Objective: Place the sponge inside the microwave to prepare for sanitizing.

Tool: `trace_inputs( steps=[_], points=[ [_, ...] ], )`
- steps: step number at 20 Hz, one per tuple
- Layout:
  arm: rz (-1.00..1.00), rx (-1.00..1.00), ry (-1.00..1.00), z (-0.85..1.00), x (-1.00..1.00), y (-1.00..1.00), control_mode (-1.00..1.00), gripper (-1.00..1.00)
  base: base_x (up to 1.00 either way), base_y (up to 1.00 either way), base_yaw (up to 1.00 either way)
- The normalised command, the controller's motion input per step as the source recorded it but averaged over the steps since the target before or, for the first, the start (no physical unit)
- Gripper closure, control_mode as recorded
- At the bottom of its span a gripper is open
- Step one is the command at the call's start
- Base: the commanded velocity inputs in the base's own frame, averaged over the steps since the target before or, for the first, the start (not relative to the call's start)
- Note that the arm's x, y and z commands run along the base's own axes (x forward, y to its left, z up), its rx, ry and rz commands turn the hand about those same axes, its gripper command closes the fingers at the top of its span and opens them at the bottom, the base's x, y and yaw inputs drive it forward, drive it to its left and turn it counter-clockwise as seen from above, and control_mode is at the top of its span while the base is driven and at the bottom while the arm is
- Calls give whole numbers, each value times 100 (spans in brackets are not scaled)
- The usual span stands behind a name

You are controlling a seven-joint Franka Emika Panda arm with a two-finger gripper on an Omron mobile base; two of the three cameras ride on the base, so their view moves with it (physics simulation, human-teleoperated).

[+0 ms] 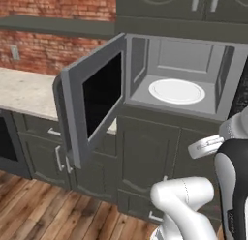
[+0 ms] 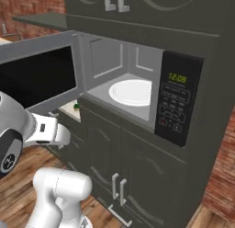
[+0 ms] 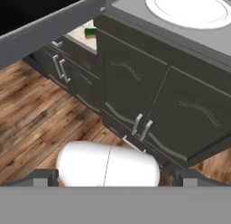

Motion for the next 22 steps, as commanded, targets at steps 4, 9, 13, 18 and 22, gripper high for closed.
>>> trace_inputs(
  steps=[4, 9, 13, 18, 22],
  points=[
    [0, 0, 0, 0, 0, 0, 100, -100, -55, -8, 31],
    [0, 0, 0, 0, 0, 0, 100, -100, -45, 15, 44],
    [0, 0, 0, 0, 0, 0, 100, -100, -40, 26, 46],
    [0, 0, 0, 0, 0, 0, 100, -100, -53, 26, 49],
    [0, 0, 0, 0, 0, 0, 100, -100, -49, 25, 39]
  ],
)
